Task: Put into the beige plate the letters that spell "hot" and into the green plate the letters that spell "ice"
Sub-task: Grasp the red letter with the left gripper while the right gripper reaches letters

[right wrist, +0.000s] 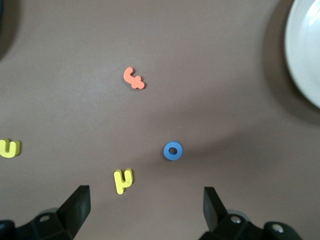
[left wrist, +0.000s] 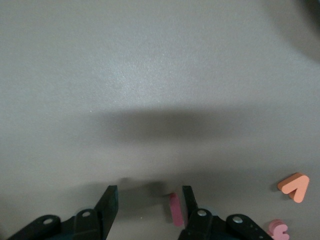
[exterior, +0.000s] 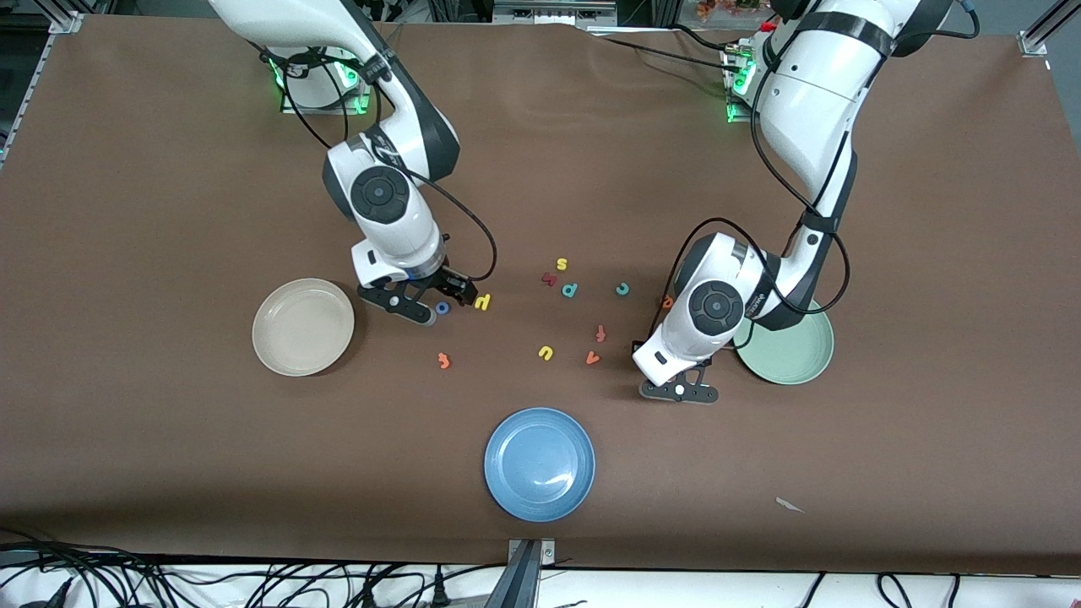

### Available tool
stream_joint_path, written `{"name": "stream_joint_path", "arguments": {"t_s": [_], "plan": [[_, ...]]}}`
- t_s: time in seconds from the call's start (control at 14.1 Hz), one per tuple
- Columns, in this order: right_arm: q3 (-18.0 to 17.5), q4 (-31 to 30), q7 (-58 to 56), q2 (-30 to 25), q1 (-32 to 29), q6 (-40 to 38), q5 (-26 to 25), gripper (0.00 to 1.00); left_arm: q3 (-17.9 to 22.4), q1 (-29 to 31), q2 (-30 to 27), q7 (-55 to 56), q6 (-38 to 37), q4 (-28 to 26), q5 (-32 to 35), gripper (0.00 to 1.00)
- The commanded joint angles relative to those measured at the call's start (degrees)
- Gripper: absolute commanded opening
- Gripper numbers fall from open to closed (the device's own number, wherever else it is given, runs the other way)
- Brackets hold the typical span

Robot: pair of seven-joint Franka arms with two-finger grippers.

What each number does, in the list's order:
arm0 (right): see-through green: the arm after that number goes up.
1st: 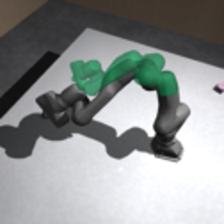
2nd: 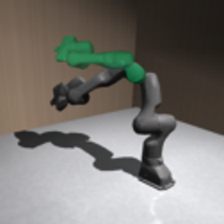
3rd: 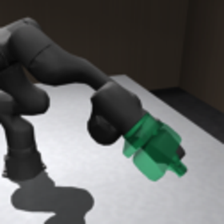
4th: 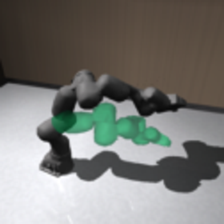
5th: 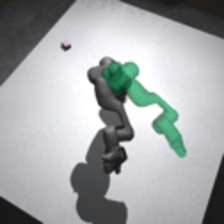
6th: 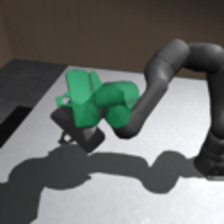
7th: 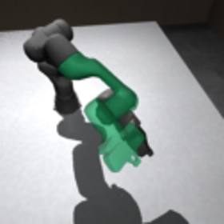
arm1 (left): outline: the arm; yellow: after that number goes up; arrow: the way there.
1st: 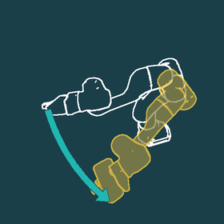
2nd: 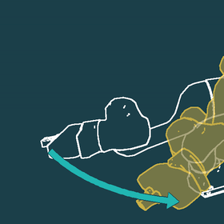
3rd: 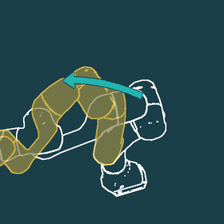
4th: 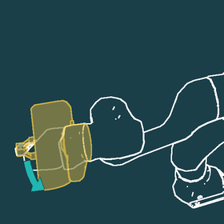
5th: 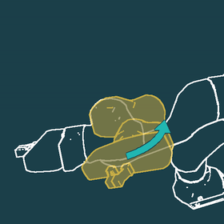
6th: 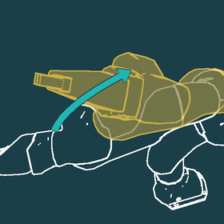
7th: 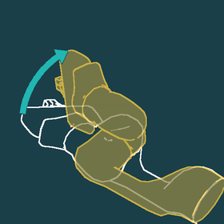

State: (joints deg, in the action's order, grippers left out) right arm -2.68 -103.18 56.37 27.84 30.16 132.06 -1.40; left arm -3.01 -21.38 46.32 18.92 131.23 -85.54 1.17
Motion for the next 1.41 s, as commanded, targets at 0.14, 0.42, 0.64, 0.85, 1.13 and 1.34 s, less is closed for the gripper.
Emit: {"name": "stream_joint_path", "arguments": {"t_s": [0.14, 0.42, 0.64, 0.85, 1.13, 1.34], "plan": [[0.4, 4.38, 1.28, 5.89, 2.35, 2.68, 1.83, 1.0, 0.47, -2.61, 0.61, 0.85, 0.25, 0.03, -1.52, 0.59], [0.4, 9.05, 1.55, 10.82, 3.67, 2.76, 4.47, 1.0, 0.55, -3.23, 0.88, 0.24, 0.34, -1.38, -0.64, 0.51], [0.4, 9.23, 1.46, 12.58, 3.85, 2.76, 4.47, 0.99, 0.47, -2.97, 0.88, 0.15, 0.25, -1.38, -0.73, 0.19], [0.4, 9.23, 1.46, 13.64, 3.85, 2.76, 4.47, 0.95, 0.55, -2.18, 0.44, -0.11, -0.1, -1.2, -0.73, 0.0], [0.4, 9.23, 1.55, 14.69, 4.37, 2.76, 5.44, 0.85, 0.64, -1.74, -0.35, 0.06, -0.62, -0.85, -0.73, 0.0], [0.4, 9.66, 1.64, 15.75, 4.73, 2.76, 5.44, 0.76, 0.73, -0.34, -4.12, -0.02, -6.49, -0.85, -0.73, 0.0]]}}
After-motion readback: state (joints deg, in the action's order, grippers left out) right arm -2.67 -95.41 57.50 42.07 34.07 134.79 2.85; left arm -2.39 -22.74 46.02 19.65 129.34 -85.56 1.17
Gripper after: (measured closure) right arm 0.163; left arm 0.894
